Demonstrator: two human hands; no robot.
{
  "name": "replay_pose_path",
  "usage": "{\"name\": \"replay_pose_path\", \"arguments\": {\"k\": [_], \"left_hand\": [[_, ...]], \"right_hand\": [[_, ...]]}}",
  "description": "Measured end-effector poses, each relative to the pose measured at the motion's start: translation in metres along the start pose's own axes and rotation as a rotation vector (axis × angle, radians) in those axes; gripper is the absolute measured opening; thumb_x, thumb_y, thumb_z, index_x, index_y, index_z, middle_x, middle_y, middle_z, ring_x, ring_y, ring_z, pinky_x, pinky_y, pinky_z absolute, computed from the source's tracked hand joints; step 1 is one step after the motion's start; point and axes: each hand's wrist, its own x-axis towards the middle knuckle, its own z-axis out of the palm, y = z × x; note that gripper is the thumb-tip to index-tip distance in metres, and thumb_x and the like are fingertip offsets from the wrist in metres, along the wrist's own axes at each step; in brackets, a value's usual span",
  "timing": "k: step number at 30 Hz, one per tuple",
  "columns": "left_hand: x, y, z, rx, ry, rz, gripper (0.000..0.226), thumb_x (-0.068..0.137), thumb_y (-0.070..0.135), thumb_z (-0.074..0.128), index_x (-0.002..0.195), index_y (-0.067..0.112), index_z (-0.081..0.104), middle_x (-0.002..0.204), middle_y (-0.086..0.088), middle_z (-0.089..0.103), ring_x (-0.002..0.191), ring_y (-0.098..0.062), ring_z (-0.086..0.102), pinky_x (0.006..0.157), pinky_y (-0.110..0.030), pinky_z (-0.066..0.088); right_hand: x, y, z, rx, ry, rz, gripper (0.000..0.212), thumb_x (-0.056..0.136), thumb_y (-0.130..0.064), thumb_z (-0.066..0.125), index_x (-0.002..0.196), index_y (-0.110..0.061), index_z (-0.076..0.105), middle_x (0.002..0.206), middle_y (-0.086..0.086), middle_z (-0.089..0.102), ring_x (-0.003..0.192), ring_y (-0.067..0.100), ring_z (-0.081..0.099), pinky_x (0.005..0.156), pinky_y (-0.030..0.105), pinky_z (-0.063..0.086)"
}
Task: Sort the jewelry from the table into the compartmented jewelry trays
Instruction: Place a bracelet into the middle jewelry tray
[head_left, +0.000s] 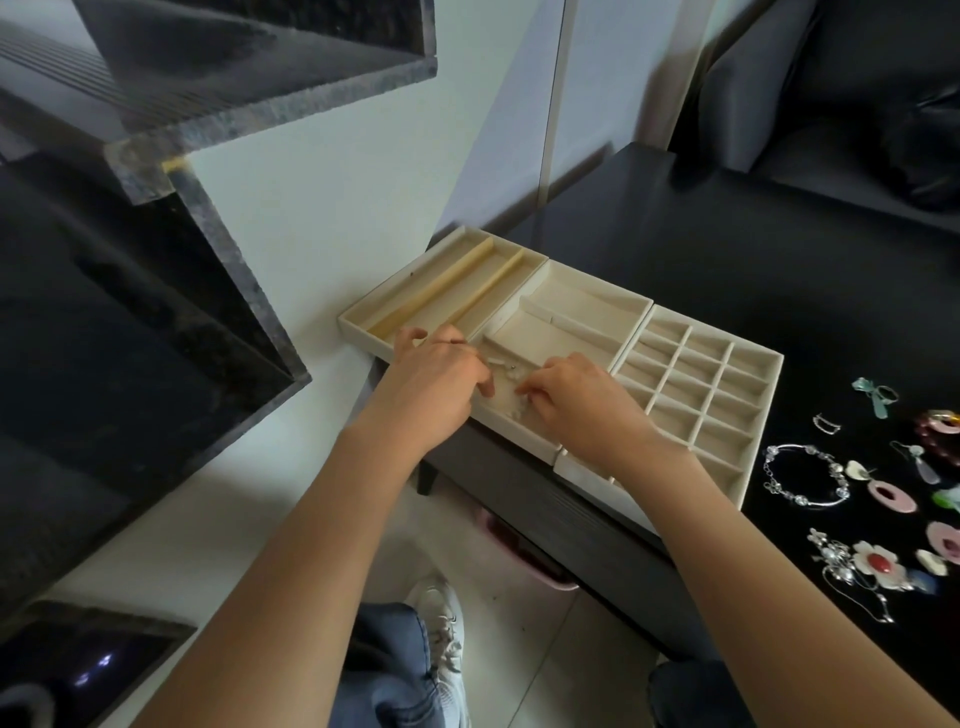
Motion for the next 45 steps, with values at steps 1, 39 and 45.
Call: {"name": "replay_pose_path", "arguments": {"k": [1, 39, 45], "left_hand": [[-0.001, 0.0, 0.0, 0.002, -0.012, -0.001, 0.045, 0.085, 0.002, 0.049, 0.112, 0.034, 0.065, 0.122, 0.013, 0.059, 0.126, -0.008, 0.034, 0.106, -0.037, 0.018], [0.01, 0.043, -0.011, -0.065, 0.179, -0.065, 0.045, 0.086, 0.004, 0.053, 0.126, 0.025, 0.056, 0.122, 0.005, 0.059, 0.12, -0.016, 0.043, 0.099, -0.032, 0.027], [0.035, 0.111, -0.005, -0.218, 0.314, 0.035, 0.035, 0.091, 0.009, 0.048, 0.121, 0.022, 0.06, 0.121, 0.003, 0.06, 0.114, -0.017, 0.048, 0.095, -0.032, 0.032]], "right_hand": [[0.0, 0.0, 0.001, -0.002, 0.003, 0.002, 0.034, 0.099, -0.021, 0.038, 0.121, -0.02, 0.063, 0.114, 0.004, 0.058, 0.105, 0.023, 0.05, 0.092, 0.039, 0.045], [-0.036, 0.044, -0.026, 0.158, 0.276, 0.118, 0.034, 0.098, -0.011, 0.042, 0.125, -0.018, 0.06, 0.13, 0.002, 0.054, 0.12, 0.017, 0.049, 0.093, 0.022, 0.036], [-0.093, 0.117, -0.046, 0.199, 0.359, 0.327, 0.037, 0.095, -0.007, 0.043, 0.128, -0.015, 0.058, 0.128, 0.009, 0.057, 0.113, 0.024, 0.053, 0.087, 0.027, 0.04]]}}
